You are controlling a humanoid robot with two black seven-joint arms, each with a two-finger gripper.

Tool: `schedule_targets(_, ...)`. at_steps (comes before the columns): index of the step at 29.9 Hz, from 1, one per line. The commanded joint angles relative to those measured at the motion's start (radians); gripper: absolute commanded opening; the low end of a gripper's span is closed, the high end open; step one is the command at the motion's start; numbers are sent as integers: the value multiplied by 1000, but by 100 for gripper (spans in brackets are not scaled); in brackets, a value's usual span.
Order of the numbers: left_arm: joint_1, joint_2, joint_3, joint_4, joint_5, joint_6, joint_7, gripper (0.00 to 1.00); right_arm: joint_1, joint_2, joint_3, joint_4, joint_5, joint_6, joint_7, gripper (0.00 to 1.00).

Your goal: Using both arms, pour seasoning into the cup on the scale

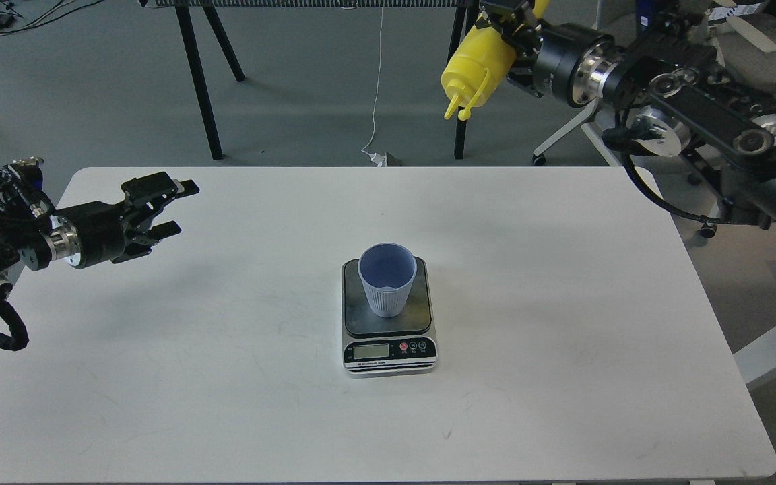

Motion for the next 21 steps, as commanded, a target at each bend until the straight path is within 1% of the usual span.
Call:
schedule_targets(1,1,-6,0,0,0,0,0,99,26,59,-151,-1,-57,-27,0,1)
schedule_targets(7,1,-6,0,0,0,0,0,100,32,76,-217,2,-100,-27,-14,1)
schedule_targets(14,1,-7,0,0,0,0,0,99,38,96,-264,1,-140,-27,-17,1)
schedule_targets(21,1,-10,1,0,0,0,0,99,29,180,-267,-33,-142,-27,-17,1)
